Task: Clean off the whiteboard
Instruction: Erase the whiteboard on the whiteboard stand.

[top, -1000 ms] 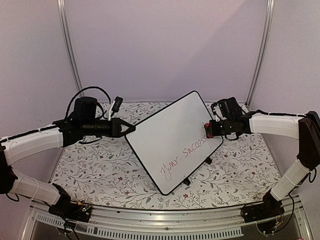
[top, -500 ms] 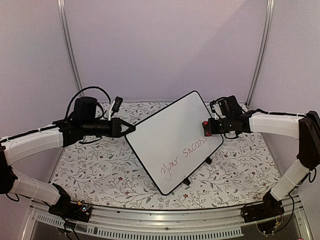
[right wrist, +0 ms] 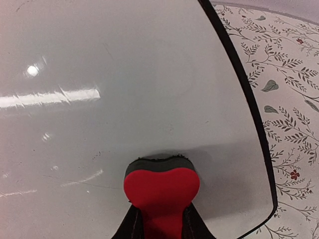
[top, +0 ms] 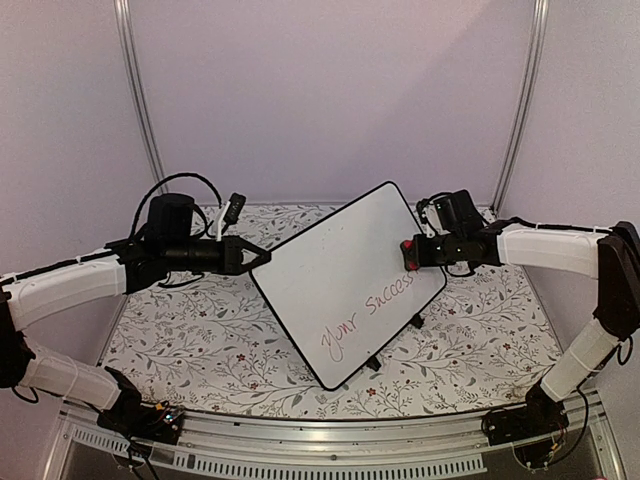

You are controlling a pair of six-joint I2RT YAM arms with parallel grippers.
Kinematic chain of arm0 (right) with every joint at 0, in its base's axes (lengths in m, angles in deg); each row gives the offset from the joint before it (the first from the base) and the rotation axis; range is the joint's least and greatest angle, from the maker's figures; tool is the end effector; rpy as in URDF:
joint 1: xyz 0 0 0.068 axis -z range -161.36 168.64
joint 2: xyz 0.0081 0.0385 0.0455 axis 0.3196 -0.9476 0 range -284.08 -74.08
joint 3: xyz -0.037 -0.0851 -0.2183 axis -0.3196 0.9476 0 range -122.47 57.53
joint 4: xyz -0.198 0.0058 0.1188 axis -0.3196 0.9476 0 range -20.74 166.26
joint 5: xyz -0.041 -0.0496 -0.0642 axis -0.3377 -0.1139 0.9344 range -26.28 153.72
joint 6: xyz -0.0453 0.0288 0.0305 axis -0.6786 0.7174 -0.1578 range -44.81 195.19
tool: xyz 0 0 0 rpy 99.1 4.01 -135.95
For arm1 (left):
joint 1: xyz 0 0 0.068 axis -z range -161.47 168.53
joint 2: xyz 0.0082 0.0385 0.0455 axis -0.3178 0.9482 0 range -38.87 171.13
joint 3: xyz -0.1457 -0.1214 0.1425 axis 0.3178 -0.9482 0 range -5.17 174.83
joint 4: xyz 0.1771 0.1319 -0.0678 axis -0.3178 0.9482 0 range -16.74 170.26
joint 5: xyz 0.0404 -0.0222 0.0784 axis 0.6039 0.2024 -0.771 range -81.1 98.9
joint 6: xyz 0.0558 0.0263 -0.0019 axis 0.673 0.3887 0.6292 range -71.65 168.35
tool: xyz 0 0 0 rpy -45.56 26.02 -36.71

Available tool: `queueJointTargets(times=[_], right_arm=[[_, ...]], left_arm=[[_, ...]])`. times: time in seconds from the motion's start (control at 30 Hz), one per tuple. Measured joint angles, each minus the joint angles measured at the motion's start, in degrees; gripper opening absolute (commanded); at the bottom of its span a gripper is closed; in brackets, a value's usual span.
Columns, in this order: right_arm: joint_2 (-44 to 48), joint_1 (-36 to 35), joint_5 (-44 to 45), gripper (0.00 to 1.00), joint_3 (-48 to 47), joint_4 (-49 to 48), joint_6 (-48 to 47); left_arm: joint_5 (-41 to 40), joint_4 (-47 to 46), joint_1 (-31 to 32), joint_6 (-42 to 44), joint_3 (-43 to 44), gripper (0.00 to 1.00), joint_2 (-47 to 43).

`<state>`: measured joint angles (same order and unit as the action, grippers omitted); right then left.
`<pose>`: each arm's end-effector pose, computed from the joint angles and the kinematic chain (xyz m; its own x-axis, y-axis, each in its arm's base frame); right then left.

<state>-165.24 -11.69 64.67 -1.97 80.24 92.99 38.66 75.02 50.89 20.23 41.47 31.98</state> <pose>0.2812 0.1636 0.1985 -0.7078 -0.0598 -0.7039 -0.2919 0.9321 0.2143 0.2129 -0.1623 0.2456 -0.7229 -0.0264 -0.6904 0.5679 0.5466 -0.6155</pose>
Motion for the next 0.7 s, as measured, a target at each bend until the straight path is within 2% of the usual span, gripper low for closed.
queueJointTargets(times=[0.47,0.7], right_arm=[[0.0,2.1,3.5,0.22,0.5,0.3,3.6],[0.0,2.1,2.1,0.21,0.6,0.1,3.0]], left_arm=[[0.2,-0.2,0.0,0.2,0.0,0.0,0.0],[0.2,-0.2,0.0,0.2,0.0,0.0,0.0]])
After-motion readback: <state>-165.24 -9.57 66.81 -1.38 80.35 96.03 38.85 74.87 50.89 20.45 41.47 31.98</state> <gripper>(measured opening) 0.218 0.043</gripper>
